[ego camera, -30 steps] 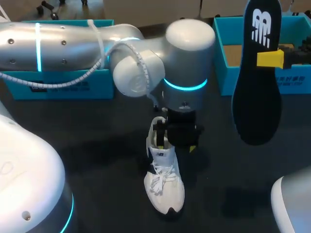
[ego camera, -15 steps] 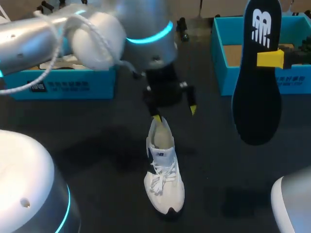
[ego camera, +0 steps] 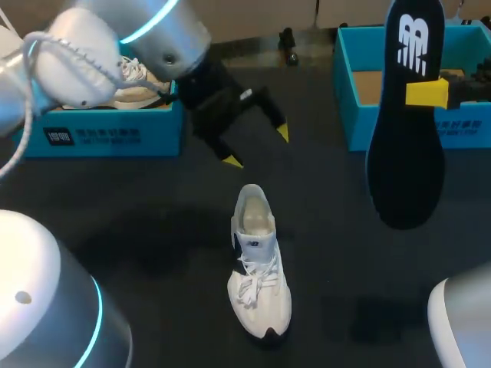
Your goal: Take the shoe out of the shoebox, open the shoe tongue, remove and reinsert the insole, then place the shoe into the shoebox
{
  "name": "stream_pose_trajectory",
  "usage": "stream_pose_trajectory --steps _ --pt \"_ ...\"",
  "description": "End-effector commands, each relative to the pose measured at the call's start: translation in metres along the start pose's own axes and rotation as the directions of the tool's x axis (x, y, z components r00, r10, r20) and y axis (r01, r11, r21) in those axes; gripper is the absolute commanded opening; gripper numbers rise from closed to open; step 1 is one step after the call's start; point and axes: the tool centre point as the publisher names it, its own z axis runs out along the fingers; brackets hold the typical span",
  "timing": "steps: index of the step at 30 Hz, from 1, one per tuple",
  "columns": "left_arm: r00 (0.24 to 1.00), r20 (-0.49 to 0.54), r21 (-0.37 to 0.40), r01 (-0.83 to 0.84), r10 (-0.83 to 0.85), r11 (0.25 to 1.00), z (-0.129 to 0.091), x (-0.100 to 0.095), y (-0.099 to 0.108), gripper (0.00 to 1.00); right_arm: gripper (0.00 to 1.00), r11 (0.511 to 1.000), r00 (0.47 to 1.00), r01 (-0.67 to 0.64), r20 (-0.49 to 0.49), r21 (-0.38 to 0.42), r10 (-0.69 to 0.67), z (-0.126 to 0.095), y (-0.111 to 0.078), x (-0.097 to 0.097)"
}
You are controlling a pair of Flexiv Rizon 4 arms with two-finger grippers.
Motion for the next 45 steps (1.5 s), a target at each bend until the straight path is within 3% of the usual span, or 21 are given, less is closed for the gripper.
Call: stream_pose_trajectory --steps 1,10,15,27,29,30,41,45 --pt "0.881 0.472 -0.014 -0.028 0.032 1.0 -0.008 0.005 -0.005 1.0 0.0 1.0 1.0 -0.002 -0.003 0.007 0.002 0.002 0.003 -0.002" --pt "0.807 0.589 0.012 -0.053 0.036 0.999 -0.019 -0.018 -0.002 1.0 0.0 1.0 1.0 -0.002 -0.003 0.007 0.002 0.002 0.003 -0.002" --pt "0.755 0.654 -0.026 -0.035 0.043 0.999 -0.027 -0.027 -0.002 1.0 0.0 1.0 1.0 -0.002 -0.003 0.007 0.002 0.002 0.003 -0.002" --pt "0.755 0.654 -0.026 -0.035 0.043 0.999 -0.027 -0.027 -0.002 1.0 0.0 1.0 1.0 -0.002 -0.003 0.007 0.002 0.002 0.003 -0.002" --pt "0.728 0.684 0.003 -0.054 0.038 0.999 -0.029 -0.026 0.001 1.0 0.0 1.0 1.0 -0.002 -0.003 0.007 0.002 0.002 0.003 -0.002" --pt "0.719 0.692 -0.054 -0.045 0.07 0.998 -0.028 -0.027 0.001 1.0 0.0 1.0 1.0 -0.002 -0.003 0.007 0.002 0.002 0.003 -0.002" --pt "0.603 0.779 -0.117 -0.125 0.17 0.985 -0.045 -0.033 -0.005 1.0 0.0 1.0 1.0 -0.002 -0.003 0.007 0.002 0.002 0.003 -0.002" --pt "0.587 0.783 -0.148 -0.142 0.204 0.979 -0.048 -0.035 -0.006 1.0 0.0 0.992 0.991 -0.115 -0.063 0.046 0.118 0.004 0.0 -0.028"
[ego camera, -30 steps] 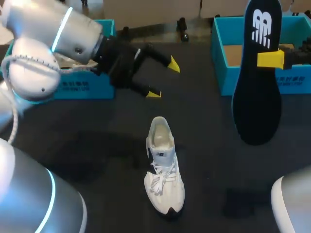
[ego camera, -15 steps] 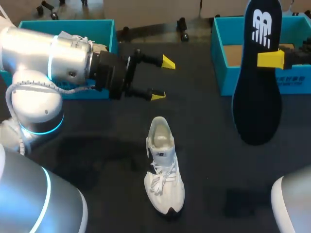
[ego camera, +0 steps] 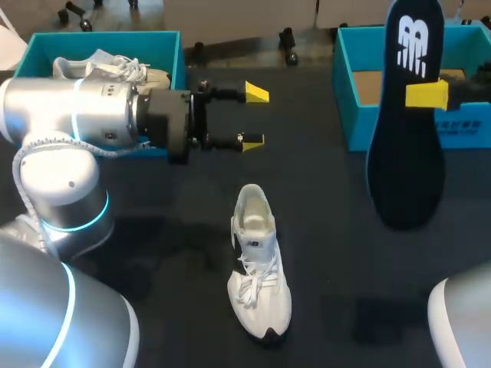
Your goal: Take the shoe out of the shoebox, open the shoe tongue, remove and reinsert the insole, then place the shoe into the shoebox
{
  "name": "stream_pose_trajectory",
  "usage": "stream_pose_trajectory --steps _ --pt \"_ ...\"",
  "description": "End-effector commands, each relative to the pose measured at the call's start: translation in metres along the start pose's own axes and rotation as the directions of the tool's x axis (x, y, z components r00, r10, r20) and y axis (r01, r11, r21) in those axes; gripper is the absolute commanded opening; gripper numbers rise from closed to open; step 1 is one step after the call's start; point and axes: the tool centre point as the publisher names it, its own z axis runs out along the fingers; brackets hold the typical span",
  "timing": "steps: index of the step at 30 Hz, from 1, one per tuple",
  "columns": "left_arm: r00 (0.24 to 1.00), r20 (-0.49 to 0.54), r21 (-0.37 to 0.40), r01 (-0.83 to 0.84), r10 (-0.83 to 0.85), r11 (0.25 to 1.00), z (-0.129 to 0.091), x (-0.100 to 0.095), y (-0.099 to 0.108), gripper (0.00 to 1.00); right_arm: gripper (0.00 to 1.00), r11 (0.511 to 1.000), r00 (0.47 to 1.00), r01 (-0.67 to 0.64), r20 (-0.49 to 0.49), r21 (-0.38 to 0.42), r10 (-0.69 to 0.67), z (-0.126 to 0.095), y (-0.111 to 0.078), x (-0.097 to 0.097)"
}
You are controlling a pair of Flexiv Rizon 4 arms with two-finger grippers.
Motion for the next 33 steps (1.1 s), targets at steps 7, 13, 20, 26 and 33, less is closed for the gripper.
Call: stream_pose_trajectory --steps 7,13,20,26,33 --pt "0.998 0.053 -0.018 -0.039 0.04 0.999 -0.006 -0.006 0.0 1.0 0.0 0.979 0.969 -0.185 -0.146 0.091 0.197 0.005 0.006 -0.066" --pt "0.997 0.06 -0.029 -0.05 0.051 0.998 -0.011 -0.01 0.004 1.0 0.0 0.955 0.944 -0.27 -0.163 0.126 0.288 0.002 0.004 -0.099" --pt "0.997 0.049 -0.034 -0.053 0.055 0.998 -0.013 -0.014 0.008 1.0 0.0 0.932 0.918 -0.345 -0.17 0.109 0.36 0.001 0.003 -0.125" --pt "0.997 0.049 -0.034 -0.053 0.055 0.998 -0.013 -0.014 0.008 1.0 0.0 0.932 0.918 -0.345 -0.17 0.109 0.36 0.001 0.003 -0.125" --pt "0.997 0.049 -0.034 -0.053 0.055 0.998 -0.013 -0.014 0.008 1.0 0.0 0.932 0.918 -0.345 -0.17 0.109 0.36 0.001 0.003 -0.125"
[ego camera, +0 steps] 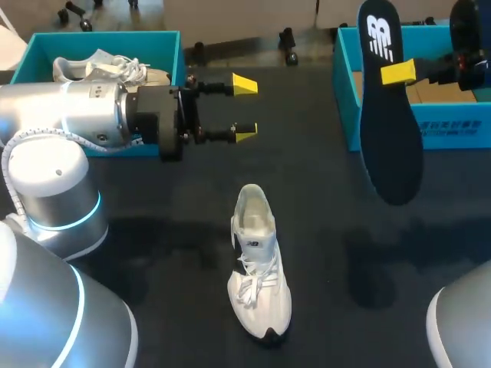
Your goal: Take the shoe out of the shoebox, open the shoe tongue, remove and reinsert the insole, then place the shoe into the shoebox
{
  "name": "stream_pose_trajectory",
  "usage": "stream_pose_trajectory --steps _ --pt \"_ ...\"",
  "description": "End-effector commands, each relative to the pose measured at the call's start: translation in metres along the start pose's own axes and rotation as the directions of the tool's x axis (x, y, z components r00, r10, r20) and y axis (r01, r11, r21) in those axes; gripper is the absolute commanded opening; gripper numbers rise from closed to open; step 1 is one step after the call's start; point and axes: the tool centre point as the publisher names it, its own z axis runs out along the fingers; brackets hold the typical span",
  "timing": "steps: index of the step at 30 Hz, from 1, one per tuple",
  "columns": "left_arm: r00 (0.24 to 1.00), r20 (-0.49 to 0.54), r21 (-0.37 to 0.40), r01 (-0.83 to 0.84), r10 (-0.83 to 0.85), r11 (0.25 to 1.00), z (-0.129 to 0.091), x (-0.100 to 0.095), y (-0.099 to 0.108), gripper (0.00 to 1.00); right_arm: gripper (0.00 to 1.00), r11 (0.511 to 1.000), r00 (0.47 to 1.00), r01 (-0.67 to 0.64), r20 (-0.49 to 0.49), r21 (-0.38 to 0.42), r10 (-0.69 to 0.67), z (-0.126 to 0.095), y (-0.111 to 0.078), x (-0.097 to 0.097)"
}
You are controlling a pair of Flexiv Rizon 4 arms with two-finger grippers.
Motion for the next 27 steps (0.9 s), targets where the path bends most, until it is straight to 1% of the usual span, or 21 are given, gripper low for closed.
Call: stream_pose_trajectory --steps 1,4,6,8,9,13,15,18,25,27 --pt "1.0 0.0 -0.001 -0.001 0.001 1.0 0.001 0.0 0.0 1.0 0.0 1.0 1.0 -0.001 -0.001 0.025 0.001 0.0 0.005 -0.001" --pt "1.0 0.0 -0.001 -0.001 0.001 1.0 0.001 0.0 0.0 1.0 0.0 0.998 0.998 -0.057 -0.033 0.006 0.057 0.001 0.018 -0.029" --pt "1.0 0.0 -0.001 -0.001 0.001 1.0 0.001 0.0 0.0 1.0 0.0 0.996 0.995 -0.087 -0.057 -0.025 0.086 0.0 0.029 -0.045" --pt "1.0 0.0 -0.001 -0.001 0.001 1.0 0.001 0.0 0.0 1.0 0.0 0.99 0.988 -0.141 -0.066 -0.015 0.14 -0.001 0.038 -0.061" --pt "1.0 0.0 -0.001 -0.001 0.001 1.0 0.001 0.0 0.0 1.0 0.0 0.985 0.981 -0.169 -0.094 -0.017 0.167 -0.001 0.041 -0.068" --pt "1.0 0.0 -0.001 -0.001 0.001 1.0 0.001 0.0 0.0 1.0 0.0 0.96 0.954 -0.278 -0.109 0.022 0.279 -0.001 0.049 -0.091" --pt "1.0 0.0 -0.001 -0.001 0.001 1.0 0.001 0.0 0.0 1.0 0.0 0.931 0.925 -0.363 -0.098 0.052 0.366 0.0 0.049 -0.1" --pt "1.0 0.0 -0.001 -0.001 0.001 1.0 0.001 0.0 0.0 1.0 0.0 0.91 0.907 -0.411 -0.08 0.057 0.414 0.003 0.051 -0.108" --pt "1.0 0.0 -0.001 -0.001 0.001 1.0 0.001 0.0 0.0 1.0 0.0 0.864 0.866 -0.498 -0.01 0.072 0.5 0.013 0.05 -0.121" --pt "1.0 0.0 -0.001 -0.001 0.001 1.0 0.001 0.0 0.0 1.0 0.0 0.864 0.866 -0.498 -0.01 0.072 0.5 0.013 0.05 -0.121"
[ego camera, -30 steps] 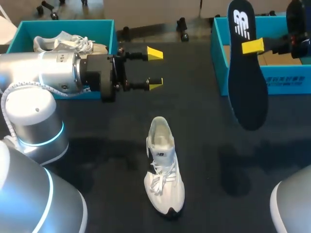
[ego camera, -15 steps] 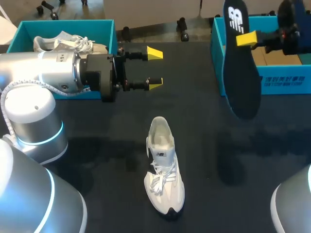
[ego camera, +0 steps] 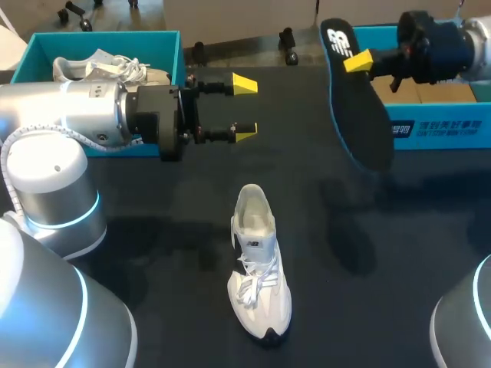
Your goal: Take the shoe out of the shoebox, open the shoe tongue, remove and reinsert the insole, then place the shoe into the shoebox
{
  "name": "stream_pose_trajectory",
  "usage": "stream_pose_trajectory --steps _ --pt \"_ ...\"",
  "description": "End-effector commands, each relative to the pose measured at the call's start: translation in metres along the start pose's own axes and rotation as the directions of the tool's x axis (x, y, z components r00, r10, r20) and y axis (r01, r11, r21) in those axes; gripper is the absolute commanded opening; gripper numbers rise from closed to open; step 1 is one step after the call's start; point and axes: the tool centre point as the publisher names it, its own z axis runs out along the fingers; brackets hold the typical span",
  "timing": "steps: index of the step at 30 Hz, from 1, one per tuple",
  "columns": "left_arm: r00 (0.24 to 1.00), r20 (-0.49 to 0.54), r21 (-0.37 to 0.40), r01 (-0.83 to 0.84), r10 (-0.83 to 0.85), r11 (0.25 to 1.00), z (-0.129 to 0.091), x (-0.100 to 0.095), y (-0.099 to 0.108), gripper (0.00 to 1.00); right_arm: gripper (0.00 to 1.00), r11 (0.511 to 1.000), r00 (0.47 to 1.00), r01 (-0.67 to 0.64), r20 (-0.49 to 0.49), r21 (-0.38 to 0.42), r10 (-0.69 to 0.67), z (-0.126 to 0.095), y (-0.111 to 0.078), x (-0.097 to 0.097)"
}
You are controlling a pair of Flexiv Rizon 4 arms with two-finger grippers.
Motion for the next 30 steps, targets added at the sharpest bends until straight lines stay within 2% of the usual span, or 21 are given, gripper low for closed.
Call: stream_pose_trajectory --steps 1,13,17,20,24,30 --pt "1.0 0.002 -0.001 -0.001 0.001 1.0 0.001 0.001 0.0 1.0 0.0 0.999 1.0 -0.006 0.011 0.038 0.006 0.002 0.007 0.003" --pt "1.0 0.002 -0.001 -0.001 0.001 1.0 0.001 0.001 0.0 1.0 0.0 0.999 1.0 -0.006 0.011 0.038 0.006 0.002 0.007 0.003" --pt "1.0 0.002 -0.001 -0.001 0.001 1.0 0.001 0.001 0.0 1.0 0.0 0.996 0.998 -0.068 -0.002 0.055 0.068 0.019 0.03 -0.008" --pt "1.0 0.002 -0.001 -0.001 0.001 1.0 0.001 0.001 0.0 1.0 0.0 0.99 0.991 -0.135 0.012 0.032 0.135 0.027 0.042 -0.012" --pt "1.0 0.002 -0.001 -0.001 0.001 1.0 0.001 0.001 0.0 1.0 0.0 0.983 0.982 -0.181 0.049 -0.004 0.181 0.034 0.05 -0.016" --pt "1.0 0.002 -0.001 -0.001 0.001 1.0 0.001 0.001 0.0 1.0 0.0 0.979 0.978 -0.199 0.054 -0.04 0.201 0.045 0.054 -0.022"
